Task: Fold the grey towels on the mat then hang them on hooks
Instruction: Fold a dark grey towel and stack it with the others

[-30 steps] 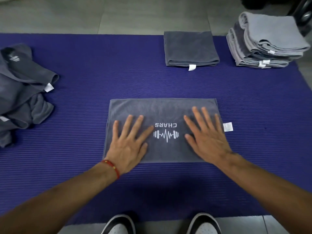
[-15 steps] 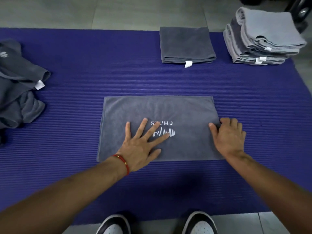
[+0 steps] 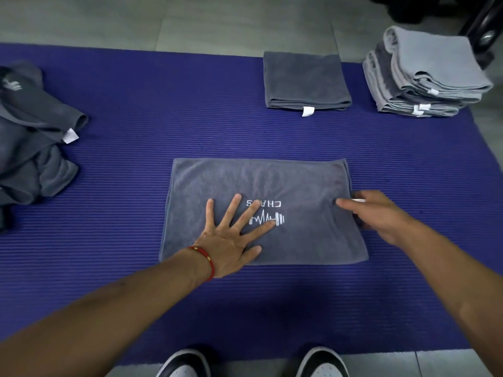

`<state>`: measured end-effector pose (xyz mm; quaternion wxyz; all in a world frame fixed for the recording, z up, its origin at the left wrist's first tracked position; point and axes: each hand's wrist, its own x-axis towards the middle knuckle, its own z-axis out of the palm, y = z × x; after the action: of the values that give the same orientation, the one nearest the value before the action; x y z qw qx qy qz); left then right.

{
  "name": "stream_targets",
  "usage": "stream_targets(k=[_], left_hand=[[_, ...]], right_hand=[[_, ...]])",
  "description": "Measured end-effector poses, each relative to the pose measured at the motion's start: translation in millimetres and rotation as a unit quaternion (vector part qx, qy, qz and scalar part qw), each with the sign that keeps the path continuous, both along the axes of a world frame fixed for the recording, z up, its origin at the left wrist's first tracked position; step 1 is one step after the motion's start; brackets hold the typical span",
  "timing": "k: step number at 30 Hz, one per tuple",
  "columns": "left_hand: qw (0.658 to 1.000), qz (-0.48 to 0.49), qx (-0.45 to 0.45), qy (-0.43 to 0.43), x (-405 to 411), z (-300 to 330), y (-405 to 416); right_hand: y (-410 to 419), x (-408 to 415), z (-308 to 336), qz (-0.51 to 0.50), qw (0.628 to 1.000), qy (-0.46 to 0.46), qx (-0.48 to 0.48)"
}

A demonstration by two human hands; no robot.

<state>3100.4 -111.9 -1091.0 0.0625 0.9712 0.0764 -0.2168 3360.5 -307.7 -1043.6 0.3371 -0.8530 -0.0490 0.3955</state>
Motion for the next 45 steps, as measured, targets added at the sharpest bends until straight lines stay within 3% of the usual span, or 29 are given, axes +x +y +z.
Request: stream_targets(k=[2, 4, 7, 8, 9, 11, 12, 13, 14, 15, 16, 18, 19, 20, 22, 26, 32, 35, 40, 45], left_hand=[[1.0, -0.01, -0.001, 0.028, 3.6, 5.1, 3.2], [0.999, -0.006, -0.027, 0.034, 8.2, 14.2, 7.3], [0.975, 0.123, -0.164, -0.085, 21.9, 40.2, 7.3], [0.938, 0.205, -0.246, -0.135, 28.0, 51.1, 4.9], [0.876, 0.293, -0.342, -0.172, 34.7, 63.2, 1.3], [0.694, 0.446, -0.527, -0.205, 45.5, 85.6, -4.1], [0.618, 0.492, -0.576, -0.211, 48.5, 91.9, -3.1], [0.579, 0.515, -0.592, -0.224, 48.4, 95.1, 1.1], [0.574, 0.524, -0.579, -0.246, 45.3, 95.5, 7.9], [0.583, 0.524, -0.559, -0.269, 40.6, 93.1, 15.7], [0.619, 0.514, -0.518, -0.29, 33.5, 90.9, 23.5], [0.733, 0.464, -0.38, -0.321, 15.7, 79.3, 41.2], [0.767, 0.451, -0.309, -0.336, 6.0, 74.3, 49.0], [0.777, 0.451, -0.268, -0.347, -3.6, 72.1, 55.4], [0.774, 0.483, -0.234, -0.335, -20.6, 62.3, 71.3], [0.773, 0.55, -0.225, -0.223, -48.1, 25.7, 101.1], [0.788, 0.546, -0.188, -0.213, -47.3, 20.0, 90.9], [0.794, 0.528, -0.166, -0.253, -47.0, 17.6, 91.2], [0.815, 0.517, -0.125, -0.23, -54.5, 12.5, 91.6], [0.815, 0.528, -0.12, -0.208, -53.1, 6.6, 93.5]], right_hand=[[-5.9, 4.1, 14.8, 0.01, 0.997, 0.067, 0.041], [-6.2, 2.7, 27.5, 0.048, 0.995, 0.059, 0.067], [14.5, -16.0, 48.9, 0.107, 0.991, -0.017, 0.085], [27.0, -27.3, 56.5, 0.116, 0.987, -0.033, 0.104], [41.4, -40.6, 63.7, 0.13, 0.983, -0.05, 0.123], [70.5, -70.4, 72.3, 0.171, 0.968, -0.093, 0.156], [83.4, -85.7, 73.5, 0.197, 0.959, -0.11, 0.172], [94.3, -100.2, 73.2, 0.226, 0.949, -0.109, 0.189], [103.5, -113.6, 71.5, 0.252, 0.941, -0.092, 0.207], [109.4, -124.4, 69.8, 0.271, 0.934, -0.073, 0.222], [112.5, -131.5, 68.0, 0.28, 0.929, -0.064, 0.233], [110.8, -135.4, 64.5, 0.272, 0.926, -0.098, 0.243], [106.7, -133.5, 61.7, 0.279, 0.923, -0.137, 0.229], [101.3, -130.8, 57.9, 0.296, 0.918, -0.162, 0.209], [89.1, -126.1, 47.5, 0.327, 0.916, -0.153, 0.176], [64.3, -124.2, 13.7, 0.365, 0.911, -0.154, 0.115], [54.3, -127.4, -12.4, 0.434, 0.882, -0.174, 0.049], [59.5, -127.8, -8.9, 0.44, 0.874, -0.206, 0.024], [90.3, -125.1, -5.5, 0.48, 0.798, -0.363, 0.034], [129.8, -93.3, -32.2, 0.551, 0.759, -0.337, -0.08]])
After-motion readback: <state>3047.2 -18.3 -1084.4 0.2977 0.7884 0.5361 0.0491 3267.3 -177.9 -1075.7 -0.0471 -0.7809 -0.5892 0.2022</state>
